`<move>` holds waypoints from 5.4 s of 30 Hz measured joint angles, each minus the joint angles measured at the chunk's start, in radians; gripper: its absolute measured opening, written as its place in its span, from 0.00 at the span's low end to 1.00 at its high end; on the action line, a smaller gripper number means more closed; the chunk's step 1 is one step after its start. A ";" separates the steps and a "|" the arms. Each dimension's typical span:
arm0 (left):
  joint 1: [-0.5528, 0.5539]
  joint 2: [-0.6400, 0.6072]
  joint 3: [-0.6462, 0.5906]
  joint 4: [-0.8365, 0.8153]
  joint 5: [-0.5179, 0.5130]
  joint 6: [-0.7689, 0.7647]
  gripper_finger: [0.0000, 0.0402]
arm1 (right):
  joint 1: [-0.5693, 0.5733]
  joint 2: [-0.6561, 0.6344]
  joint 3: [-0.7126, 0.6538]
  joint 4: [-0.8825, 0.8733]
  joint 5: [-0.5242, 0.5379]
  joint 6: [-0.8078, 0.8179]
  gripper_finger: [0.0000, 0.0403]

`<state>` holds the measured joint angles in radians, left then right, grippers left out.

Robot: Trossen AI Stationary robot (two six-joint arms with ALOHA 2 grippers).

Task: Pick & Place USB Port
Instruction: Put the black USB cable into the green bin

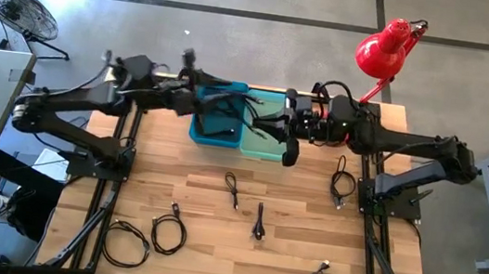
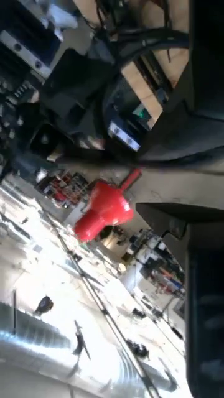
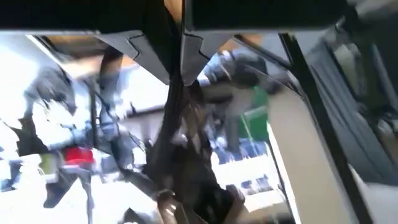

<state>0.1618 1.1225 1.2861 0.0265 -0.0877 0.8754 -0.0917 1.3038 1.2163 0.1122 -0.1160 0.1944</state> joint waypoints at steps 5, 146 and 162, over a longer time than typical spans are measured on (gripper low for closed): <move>0.003 -0.116 0.008 -0.207 -0.005 -0.037 0.29 | 0.001 -0.087 -0.006 -0.171 0.159 -0.088 0.01; 0.002 -0.136 0.003 -1.013 -0.061 -0.278 0.29 | 0.046 0.051 -0.677 -1.060 0.186 0.656 0.05; 0.002 -0.136 0.003 -1.015 -0.060 -0.279 0.29 | 0.054 -0.031 -0.532 -1.087 0.243 0.614 0.00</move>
<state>0.1635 0.9863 1.2888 -0.9890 -0.1478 0.5964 -0.0380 1.2732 0.6838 -0.9750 0.1270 0.8081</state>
